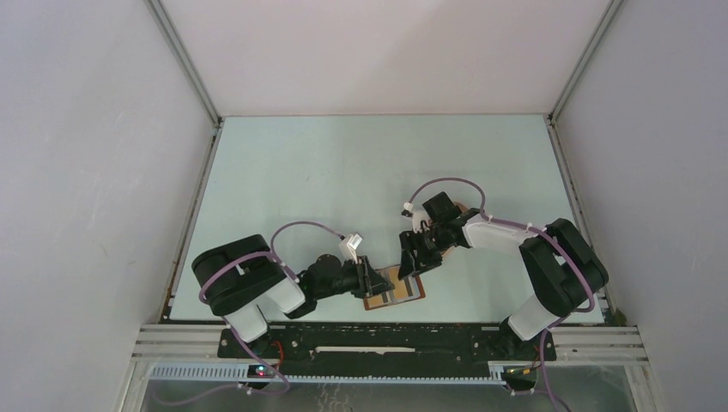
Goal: Put the credit cards into the card holder
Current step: Turn over the card slot in the card holder.
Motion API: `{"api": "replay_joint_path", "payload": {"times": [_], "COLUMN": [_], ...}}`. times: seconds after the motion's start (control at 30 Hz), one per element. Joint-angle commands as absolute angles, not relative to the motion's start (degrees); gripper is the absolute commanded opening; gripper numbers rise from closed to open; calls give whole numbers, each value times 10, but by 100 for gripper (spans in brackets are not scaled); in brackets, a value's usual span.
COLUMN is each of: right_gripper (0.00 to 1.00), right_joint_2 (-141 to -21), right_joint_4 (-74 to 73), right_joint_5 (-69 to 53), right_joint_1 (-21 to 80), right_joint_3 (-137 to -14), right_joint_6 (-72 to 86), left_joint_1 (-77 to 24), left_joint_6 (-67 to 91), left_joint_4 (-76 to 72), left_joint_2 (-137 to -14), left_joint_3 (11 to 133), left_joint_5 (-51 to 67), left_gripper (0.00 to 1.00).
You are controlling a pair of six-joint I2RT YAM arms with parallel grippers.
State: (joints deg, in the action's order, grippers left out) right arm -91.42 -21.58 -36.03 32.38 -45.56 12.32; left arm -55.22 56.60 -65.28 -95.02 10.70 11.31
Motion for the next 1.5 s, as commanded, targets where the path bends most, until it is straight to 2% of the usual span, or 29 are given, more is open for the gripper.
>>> {"api": "replay_joint_path", "payload": {"times": [0.0,0.23,0.5,0.77,1.13,1.47], "right_gripper": [65,65,57,55,64,67], "right_joint_2": [-905,-916,-922,-929,-928,-911], "right_joint_4": [-222,-221,-214,-209,-211,-219], "right_joint_5": [-318,-342,-389,-407,-333,-299], "right_joint_1": [321,314,299,293,313,326], "right_joint_3": [-460,-460,-460,-460,-460,-464], "right_joint_6": [123,133,148,154,139,131], "left_joint_1": [-555,-555,-555,-555,-554,-554], "left_joint_6": [569,570,572,576,577,577], "left_joint_4": [-672,-672,-680,-692,-690,-691], "left_joint_2": [-958,-959,-965,-971,-969,-973], "left_joint_3": [128,128,128,129,128,128], "left_joint_5": [116,118,121,125,124,124], "left_gripper": [34,34,34,35,35,35]}}
